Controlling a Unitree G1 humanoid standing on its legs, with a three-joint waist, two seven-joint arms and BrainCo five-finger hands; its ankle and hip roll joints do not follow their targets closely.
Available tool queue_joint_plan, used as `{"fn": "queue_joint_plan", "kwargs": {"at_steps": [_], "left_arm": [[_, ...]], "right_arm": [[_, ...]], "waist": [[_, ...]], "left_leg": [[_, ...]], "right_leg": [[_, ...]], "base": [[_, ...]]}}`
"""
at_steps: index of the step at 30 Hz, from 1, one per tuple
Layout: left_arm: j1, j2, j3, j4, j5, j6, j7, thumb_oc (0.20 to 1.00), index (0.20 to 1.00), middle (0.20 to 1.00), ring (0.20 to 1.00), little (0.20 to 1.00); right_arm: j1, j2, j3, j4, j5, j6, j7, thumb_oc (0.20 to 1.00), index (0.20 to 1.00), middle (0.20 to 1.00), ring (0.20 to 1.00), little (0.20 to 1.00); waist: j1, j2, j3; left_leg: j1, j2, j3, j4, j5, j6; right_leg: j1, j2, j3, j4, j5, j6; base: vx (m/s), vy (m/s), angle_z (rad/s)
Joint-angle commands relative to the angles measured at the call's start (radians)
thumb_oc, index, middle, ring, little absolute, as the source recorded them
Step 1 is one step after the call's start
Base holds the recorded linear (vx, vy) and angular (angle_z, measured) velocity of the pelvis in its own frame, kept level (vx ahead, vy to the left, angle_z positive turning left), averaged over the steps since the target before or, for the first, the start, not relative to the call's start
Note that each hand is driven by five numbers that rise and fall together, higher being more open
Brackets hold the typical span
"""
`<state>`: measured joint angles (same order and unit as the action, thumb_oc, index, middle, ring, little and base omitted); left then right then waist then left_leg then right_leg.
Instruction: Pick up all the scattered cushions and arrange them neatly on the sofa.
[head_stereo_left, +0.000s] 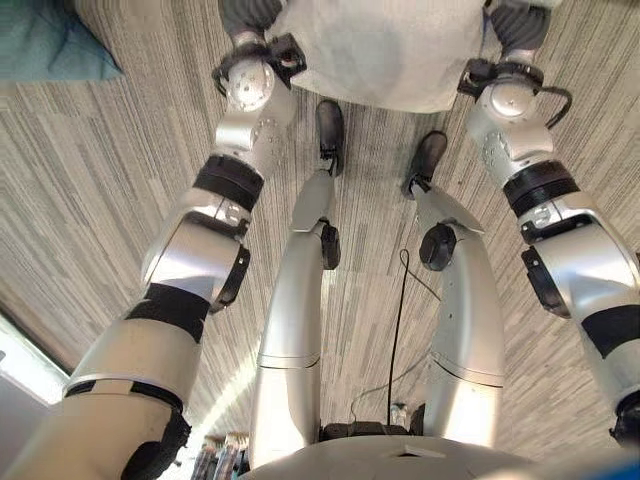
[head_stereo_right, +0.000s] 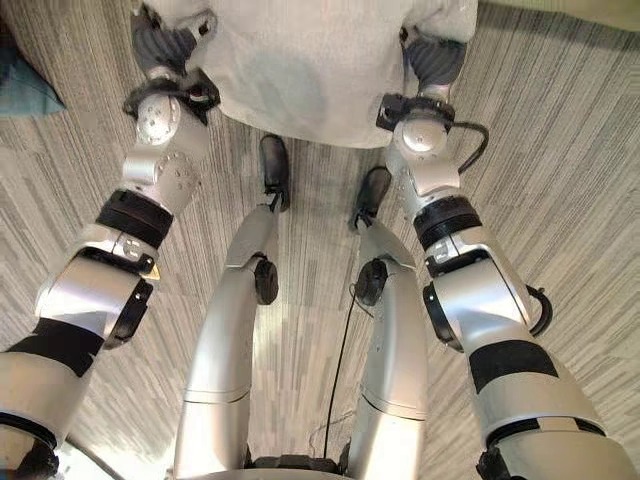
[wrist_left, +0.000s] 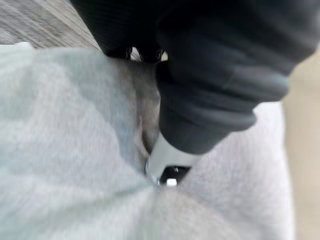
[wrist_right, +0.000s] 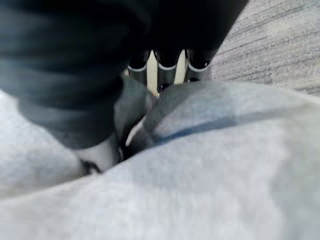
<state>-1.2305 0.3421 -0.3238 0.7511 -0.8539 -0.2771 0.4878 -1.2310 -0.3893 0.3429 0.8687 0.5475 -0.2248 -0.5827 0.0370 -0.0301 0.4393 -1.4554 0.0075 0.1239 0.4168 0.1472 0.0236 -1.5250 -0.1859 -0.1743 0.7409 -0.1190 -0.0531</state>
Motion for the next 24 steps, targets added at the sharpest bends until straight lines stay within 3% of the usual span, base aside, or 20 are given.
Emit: {"fn": "queue_joint_plan", "kwargs": {"at_steps": [1, 6, 13, 14, 17, 20, 22, 24], "left_arm": [[0.064, -0.135, -0.026, -0.12, 0.054, -0.145, -0.057, 0.2, 0.2, 0.2, 0.2, 0.2], [0.259, -0.175, 0.021, -0.309, 0.149, -0.13, -0.069, 0.2, 0.2, 0.2, 0.2, 0.2], [0.673, -0.182, -0.06, -0.524, 0.244, -0.101, -0.179, 0.2, 0.2, 0.2, 0.2, 0.2], [0.675, -0.182, -0.06, -0.525, 0.244, -0.101, -0.179, 0.2, 0.2, 0.2, 0.2, 0.2], [0.793, -0.176, -0.076, -0.562, 0.214, -0.096, -0.223, 0.2, 0.2, 0.2, 0.2, 0.2], [0.92, -0.118, -0.075, -0.623, 0.252, -0.082, -0.252, 0.2, 0.2, 0.2, 0.2, 0.2], [0.956, -0.106, -0.067, -0.63, 0.252, -0.077, -0.265, 0.2, 0.2, 0.2, 0.2, 0.2], [1.0, -0.09, -0.061, -0.636, 0.245, -0.069, -0.278, 0.2, 0.2, 0.2, 0.2, 0.2]], "right_arm": [[0.08, 0.181, 0.07, -0.122, -0.066, -0.118, 0.074, 0.2, 0.2, 0.2, 0.2, 0.2], [0.267, 0.192, -0.002, -0.28, -0.157, -0.112, 0.081, 0.2, 0.2, 0.2, 0.2, 0.2], [0.681, 0.191, -0.008, -0.577, -0.334, -0.088, 0.15, 0.2, 0.2, 0.2, 0.2, 0.2], [0.683, 0.191, -0.008, -0.579, -0.334, -0.087, 0.15, 0.2, 0.2, 0.2, 0.2, 0.2], [0.823, 0.171, -0.018, -0.652, -0.392, -0.077, 0.172, 0.2, 0.2, 0.2, 0.2, 0.2], [0.971, 0.128, -0.057, -0.736, -0.427, -0.075, 0.214, 0.2, 0.2, 0.2, 0.2, 0.2], [1.019, 0.117, -0.078, -0.753, -0.43, -0.073, 0.226, 0.2, 0.2, 0.2, 0.2, 0.2], [1.068, 0.099, -0.1, -0.782, -0.432, -0.071, 0.243, 0.2, 0.2, 0.2, 0.2, 0.2]], "waist": [[-0.025, 0.012, -0.238], [-0.026, 0.012, -0.227], [-0.017, 0.009, -0.214], [-0.017, 0.01, -0.209], [-0.022, 0.005, -0.243], [-0.03, 0.003, -0.299], [-0.036, -0.001, -0.316], [-0.037, -0.017, -0.342]], "left_leg": [[-0.018, -0.028, -0.095, 0.098, -0.167, -0.067], [0.207, -0.029, -0.095, -0.023, -0.151, -0.079], [0.746, -0.039, -0.097, -0.256, -0.08, -0.104], [0.755, -0.039, -0.098, -0.259, -0.079, -0.104], [0.928, -0.03, -0.094, -0.322, -0.066, -0.114], [1.086, -0.011, -0.079, -0.391, -0.06, -0.124], [1.128, -0.004, -0.08, -0.385, -0.071, -0.124], [1.189, 0.008, -0.087, -0.329, -0.12, -0.119]], "right_leg": [[0.064, 0.005, 0.036, -0.204, 0.123, 0.2], [0.269, 0.004, 0.006, -0.274, 0.127, 0.205], [0.806, 0.023, -0.083, -0.503, 0.156, 0.194], [0.814, 0.024, -0.084, -0.507, 0.158, 0.194], [1.016, 0.05, -0.12, -0.596, 0.153, 0.197], [1.191, 0.081, -0.133, -0.661, 0.137, 0.198], [1.248, 0.09, -0.131, -0.682, 0.13, 0.197], [1.343, 0.092, -0.122, -0.714, 0.116, 0.191]], "base": [[-0.04, 0.01, -0.01], [-0.05, -0.01, 0.0], [-0.07, -0.116, 0.03], [0.04, -0.128, 0.08], [0.13, -0.148, 0.02], [0.18, -0.139, 0.03], [0.14, -0.117, 0.02], [0.18, -0.113, 0.09]]}}
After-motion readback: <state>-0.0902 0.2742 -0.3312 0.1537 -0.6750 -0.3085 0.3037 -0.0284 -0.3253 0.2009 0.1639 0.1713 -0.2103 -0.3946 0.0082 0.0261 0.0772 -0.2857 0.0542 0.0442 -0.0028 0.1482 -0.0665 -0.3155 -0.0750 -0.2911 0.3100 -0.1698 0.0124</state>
